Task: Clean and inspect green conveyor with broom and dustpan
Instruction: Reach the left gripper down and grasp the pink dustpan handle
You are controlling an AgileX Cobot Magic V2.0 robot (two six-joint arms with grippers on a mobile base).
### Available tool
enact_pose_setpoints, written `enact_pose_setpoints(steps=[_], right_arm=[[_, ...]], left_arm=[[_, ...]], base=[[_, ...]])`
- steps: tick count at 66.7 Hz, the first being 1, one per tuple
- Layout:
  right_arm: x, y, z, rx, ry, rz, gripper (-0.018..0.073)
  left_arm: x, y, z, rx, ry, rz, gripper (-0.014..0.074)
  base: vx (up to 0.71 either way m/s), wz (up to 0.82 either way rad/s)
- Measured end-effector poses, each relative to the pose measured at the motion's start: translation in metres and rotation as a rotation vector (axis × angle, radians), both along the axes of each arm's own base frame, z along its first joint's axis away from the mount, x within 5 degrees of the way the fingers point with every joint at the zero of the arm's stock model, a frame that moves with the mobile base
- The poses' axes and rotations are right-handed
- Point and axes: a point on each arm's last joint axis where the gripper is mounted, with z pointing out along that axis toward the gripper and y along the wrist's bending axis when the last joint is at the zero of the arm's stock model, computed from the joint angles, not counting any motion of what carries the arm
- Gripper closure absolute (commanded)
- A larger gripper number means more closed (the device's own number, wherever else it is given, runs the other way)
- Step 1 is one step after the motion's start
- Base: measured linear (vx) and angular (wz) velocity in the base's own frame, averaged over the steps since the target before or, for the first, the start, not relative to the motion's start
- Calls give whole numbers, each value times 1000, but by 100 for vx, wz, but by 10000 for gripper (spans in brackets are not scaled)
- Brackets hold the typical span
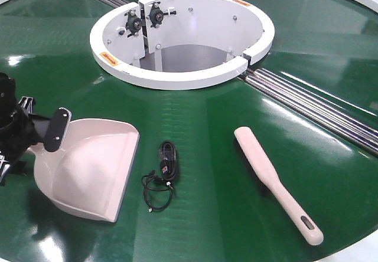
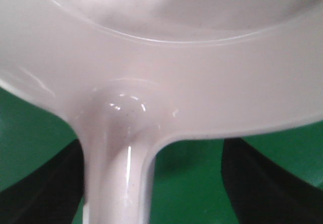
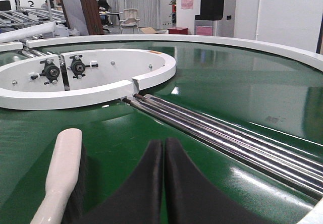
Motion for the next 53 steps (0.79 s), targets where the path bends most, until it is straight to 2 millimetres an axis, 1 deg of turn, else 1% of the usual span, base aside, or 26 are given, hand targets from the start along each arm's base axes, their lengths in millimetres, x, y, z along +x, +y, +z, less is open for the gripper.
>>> enact_pose_setpoints(steps=[4,9,16,24,31,33,53], right_arm=[[0,0,0,0,0,0,569],[0,0,0,0,0,0,569],[0,0,0,0,0,0,569],[0,0,0,0,0,0,569],[0,0,0,0,0,0,569],[0,0,0,0,0,0,569],[0,0,0,0,0,0,569]], left_arm=[[2,0,-3,2,0,-4,119],[3,2,-5,4,-2,-3,177],[4,3,-6,10,-9,-7,302],[6,5,-5,27,-21,-19,476],[6,5,-5,29,-26,-22,589],[6,5,-5,29,-26,-22,606],[6,1,-4,55,-29,-55,603]], base=[[0,0],[0,0],[0,0],[0,0],[0,0],[0,0],[0,0]])
